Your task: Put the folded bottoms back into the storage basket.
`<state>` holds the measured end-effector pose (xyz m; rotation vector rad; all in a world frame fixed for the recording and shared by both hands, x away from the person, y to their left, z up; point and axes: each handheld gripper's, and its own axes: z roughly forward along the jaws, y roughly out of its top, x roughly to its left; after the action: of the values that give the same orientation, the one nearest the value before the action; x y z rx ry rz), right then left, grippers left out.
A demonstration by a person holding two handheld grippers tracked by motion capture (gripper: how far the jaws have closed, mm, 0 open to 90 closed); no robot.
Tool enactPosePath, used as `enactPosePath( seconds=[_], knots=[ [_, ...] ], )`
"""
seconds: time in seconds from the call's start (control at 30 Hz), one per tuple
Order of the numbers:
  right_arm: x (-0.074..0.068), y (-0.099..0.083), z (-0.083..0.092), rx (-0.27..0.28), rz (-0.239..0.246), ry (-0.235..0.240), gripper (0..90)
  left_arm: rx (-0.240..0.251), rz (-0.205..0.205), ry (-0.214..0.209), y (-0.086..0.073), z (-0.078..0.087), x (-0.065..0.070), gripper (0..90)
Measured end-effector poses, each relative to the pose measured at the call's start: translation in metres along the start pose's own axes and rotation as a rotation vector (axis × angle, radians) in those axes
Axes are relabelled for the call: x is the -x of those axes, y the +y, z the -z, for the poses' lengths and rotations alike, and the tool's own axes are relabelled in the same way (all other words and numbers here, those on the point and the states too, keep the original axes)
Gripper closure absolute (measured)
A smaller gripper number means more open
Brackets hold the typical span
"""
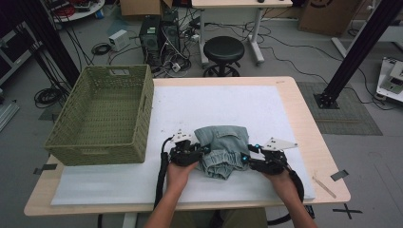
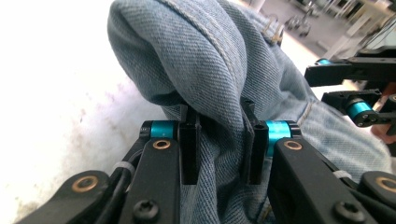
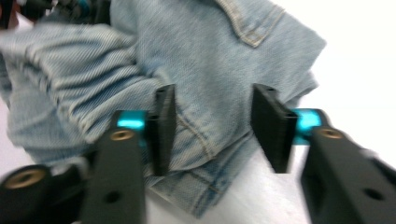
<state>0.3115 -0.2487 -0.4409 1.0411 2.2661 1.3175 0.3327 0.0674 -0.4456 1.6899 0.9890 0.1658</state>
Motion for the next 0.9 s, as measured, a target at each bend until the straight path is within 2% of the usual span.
enactPosePath(
  seconds=[0.03,0.07,0.13,0.2,0.27,0.3,0.63,0.9],
  knots=[
    [0.002,0.000,0.003,0.020,-0.010,0.004,46.9,0.007,-0.006,-0.001,0.001,0.001,0.001,74.3],
    [0.004,0.001,0.009,0.063,-0.014,-0.002,38.8,0.017,-0.009,-0.006,0.002,0.002,0.002,74.6],
    [0.004,0.002,0.015,0.099,-0.018,-0.009,35.5,0.037,-0.015,-0.019,0.003,0.004,0.003,74.8],
    [0.005,0.003,0.020,0.137,-0.017,-0.027,28.3,0.056,-0.032,-0.038,0.005,0.008,0.007,75.0],
    [0.005,0.003,0.023,0.154,-0.020,-0.033,27.3,0.065,-0.042,-0.047,0.007,0.009,0.009,75.1],
    [0.006,0.003,0.028,0.184,-0.017,-0.043,26.3,0.071,-0.050,-0.056,0.009,0.010,0.011,75.2],
    [0.015,0.003,0.049,0.221,-0.037,-0.079,24.0,0.119,-0.168,-0.134,0.031,0.017,0.042,76.2],
    [0.024,-0.001,0.060,0.230,-0.055,-0.110,22.0,0.153,-0.189,-0.165,0.041,0.025,0.051,76.6]
  ],
)
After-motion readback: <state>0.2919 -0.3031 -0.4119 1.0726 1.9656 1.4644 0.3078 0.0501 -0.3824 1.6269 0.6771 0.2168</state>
